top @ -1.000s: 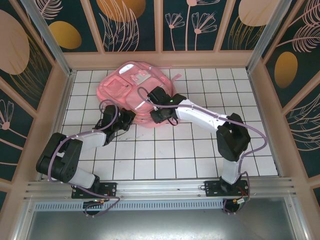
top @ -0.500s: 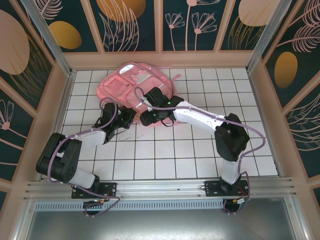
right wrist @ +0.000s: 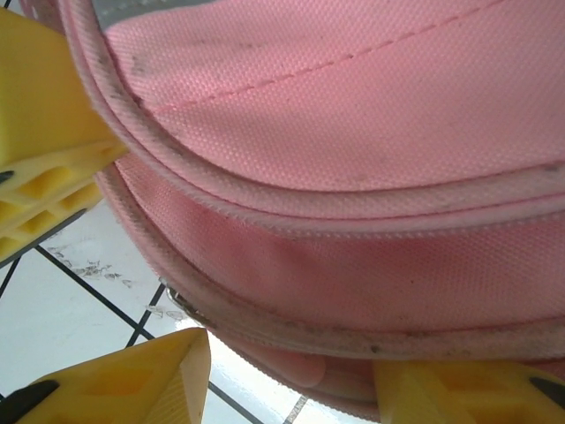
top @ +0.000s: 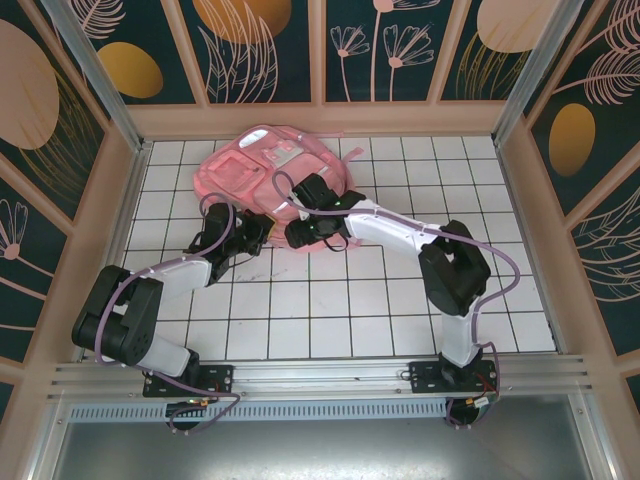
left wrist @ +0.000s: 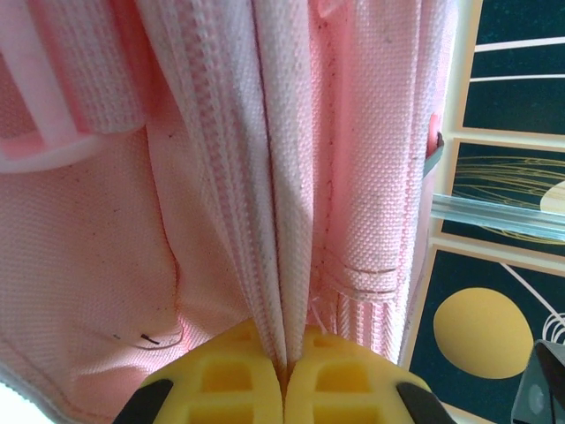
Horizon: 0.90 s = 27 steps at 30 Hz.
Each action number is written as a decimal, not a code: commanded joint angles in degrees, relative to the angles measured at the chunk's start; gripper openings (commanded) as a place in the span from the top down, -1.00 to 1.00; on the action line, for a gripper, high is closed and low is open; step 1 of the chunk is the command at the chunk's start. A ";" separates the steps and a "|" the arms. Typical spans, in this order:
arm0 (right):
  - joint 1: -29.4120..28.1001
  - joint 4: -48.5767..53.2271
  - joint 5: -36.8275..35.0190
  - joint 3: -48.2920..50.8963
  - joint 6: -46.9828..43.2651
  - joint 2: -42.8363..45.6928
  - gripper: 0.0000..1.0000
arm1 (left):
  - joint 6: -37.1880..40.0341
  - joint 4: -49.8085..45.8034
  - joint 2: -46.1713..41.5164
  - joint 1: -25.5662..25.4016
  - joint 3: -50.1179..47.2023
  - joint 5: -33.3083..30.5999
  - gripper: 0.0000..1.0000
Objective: Pack the student bag
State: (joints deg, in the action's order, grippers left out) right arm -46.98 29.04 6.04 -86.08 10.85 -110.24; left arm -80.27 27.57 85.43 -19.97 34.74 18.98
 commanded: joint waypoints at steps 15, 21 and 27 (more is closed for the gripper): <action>-1.08 0.69 -5.44 -2.34 -3.59 -1.79 0.80 | -0.27 3.13 -1.84 0.10 3.05 2.01 0.98; -1.19 4.24 -12.36 -1.66 -5.05 1.70 1.00 | 1.85 0.23 -2.11 0.10 2.12 -1.15 1.00; 1.60 7.28 -19.20 0.78 -3.53 3.94 1.00 | 3.00 -0.81 -2.28 0.10 0.85 -2.90 1.00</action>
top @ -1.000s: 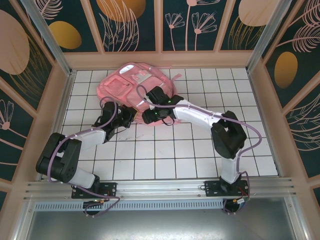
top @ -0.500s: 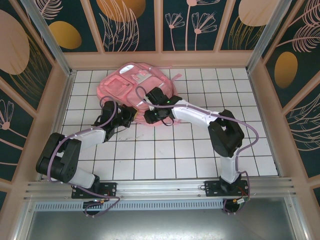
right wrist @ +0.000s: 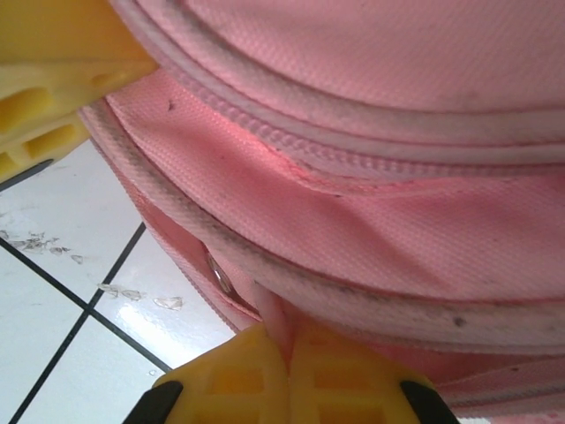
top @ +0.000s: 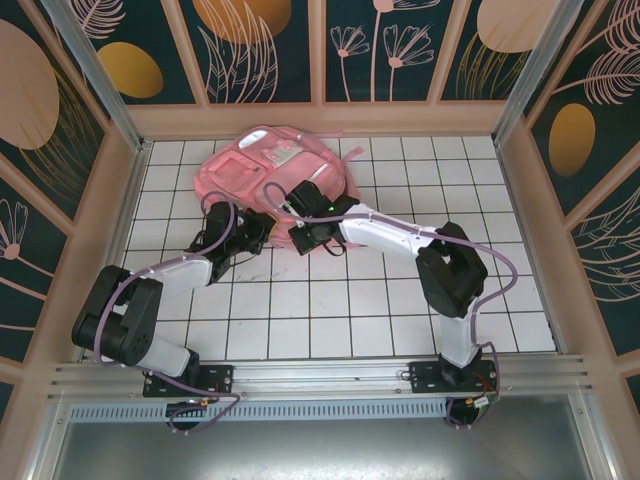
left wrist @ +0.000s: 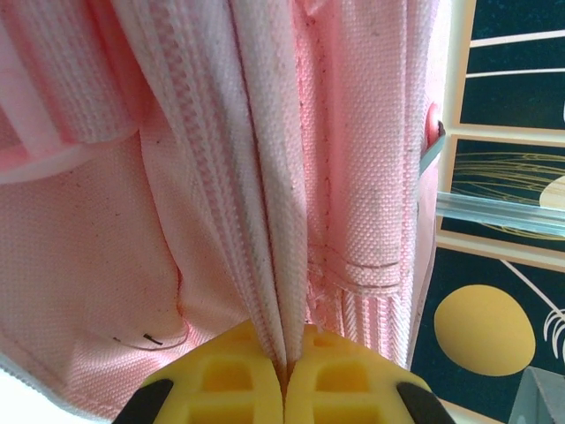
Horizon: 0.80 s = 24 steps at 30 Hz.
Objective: Pack the student bag
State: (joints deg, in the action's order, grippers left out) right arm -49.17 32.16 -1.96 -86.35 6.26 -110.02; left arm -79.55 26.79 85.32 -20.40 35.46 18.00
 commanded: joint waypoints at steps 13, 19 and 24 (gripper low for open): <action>10.68 4.20 -9.60 0.13 0.60 5.25 1.00 | 4.39 -2.53 -4.59 0.54 -1.27 -3.77 1.00; 7.34 -0.79 9.91 3.83 -4.01 8.04 0.41 | 4.53 -0.92 -4.28 0.54 0.40 0.32 1.00; 5.21 -3.34 15.14 4.16 -2.88 6.92 0.24 | 1.09 2.57 -4.06 0.54 1.26 3.46 1.00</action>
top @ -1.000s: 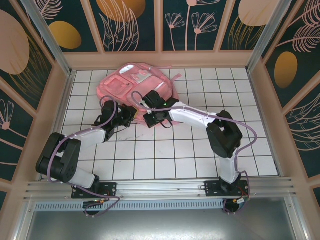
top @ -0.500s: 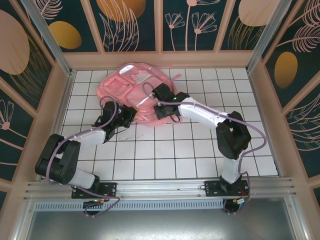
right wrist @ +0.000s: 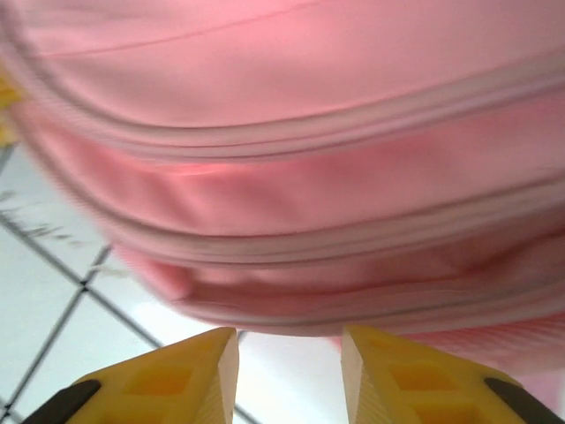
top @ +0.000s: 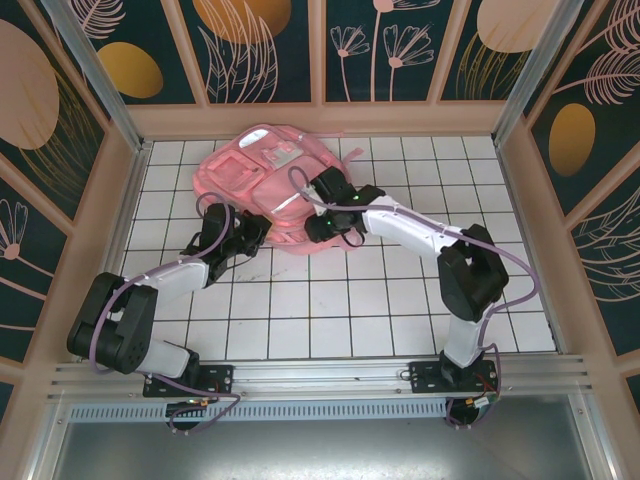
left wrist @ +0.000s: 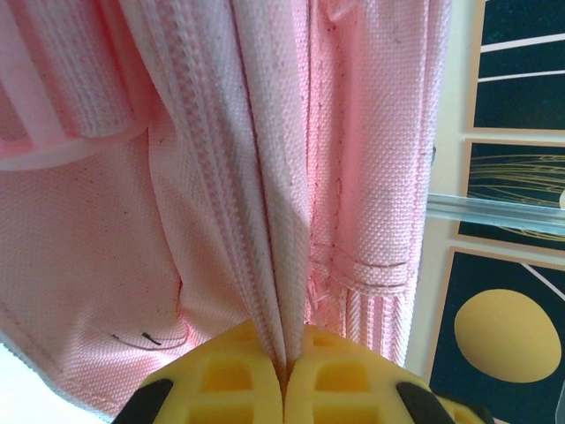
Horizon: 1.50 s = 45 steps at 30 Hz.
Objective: Pack the student bag
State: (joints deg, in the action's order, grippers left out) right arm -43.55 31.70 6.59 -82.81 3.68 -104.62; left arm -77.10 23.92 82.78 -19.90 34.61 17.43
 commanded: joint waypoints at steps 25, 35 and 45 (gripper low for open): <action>-2.94 -6.15 3.67 -4.41 0.18 -5.26 0.58 | -4.65 9.44 0.14 0.04 2.94 7.01 0.97; -2.75 2.50 -12.61 -5.35 3.55 -1.24 1.00 | -2.90 6.76 -0.25 0.04 0.91 2.92 1.00; 3.60 7.95 -25.10 -2.14 4.85 0.24 1.00 | -0.66 3.55 -1.36 0.13 -0.42 0.52 1.00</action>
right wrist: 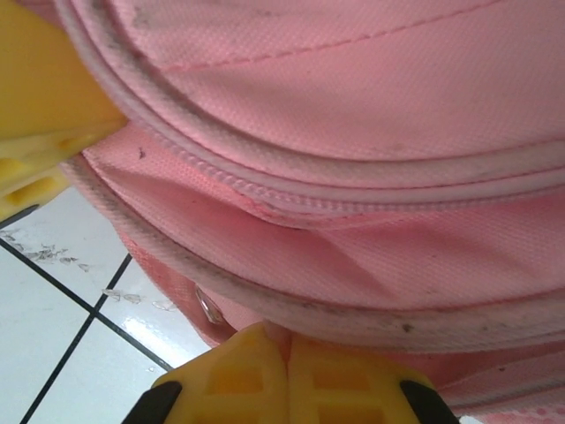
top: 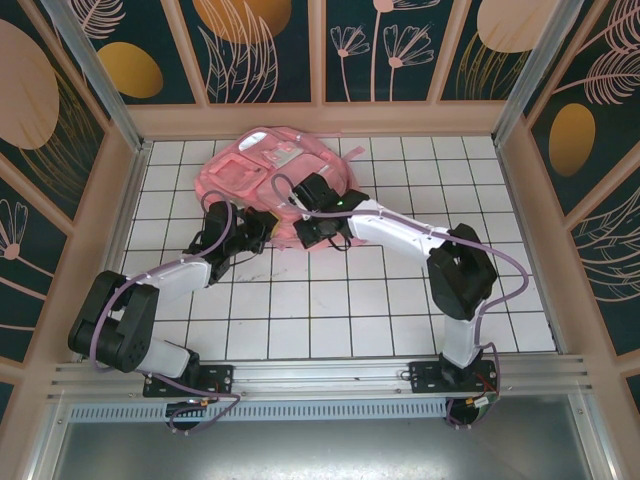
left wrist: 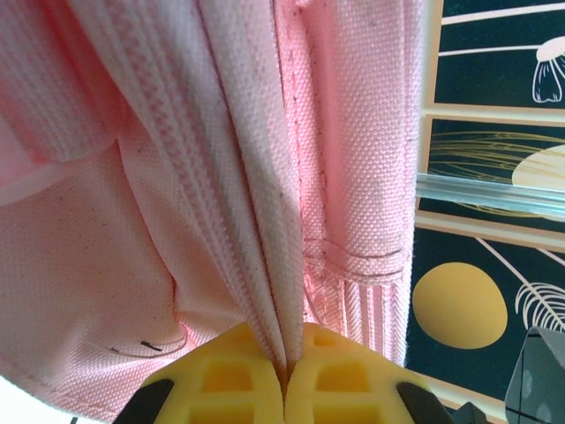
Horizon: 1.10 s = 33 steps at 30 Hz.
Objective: Pack the student bag
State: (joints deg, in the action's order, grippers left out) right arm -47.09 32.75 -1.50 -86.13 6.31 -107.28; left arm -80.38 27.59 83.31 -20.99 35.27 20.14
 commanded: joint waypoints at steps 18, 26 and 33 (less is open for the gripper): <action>10.73 7.15 -13.05 5.53 1.20 7.30 1.00 | 4.35 -2.10 -0.35 1.31 0.38 -3.70 1.00; 15.40 4.22 -20.06 1.85 3.25 1.61 1.00 | 5.26 -2.39 -0.87 1.31 -0.36 -3.00 1.00; 17.23 3.45 -17.61 -4.85 1.66 -3.97 1.00 | 8.16 -4.46 -1.13 1.31 0.66 -1.73 1.00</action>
State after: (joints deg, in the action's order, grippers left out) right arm -31.88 33.41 -12.99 -89.19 7.84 -111.31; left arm -75.72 24.49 83.29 -20.97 35.24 20.21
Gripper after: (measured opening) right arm 0.049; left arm 0.068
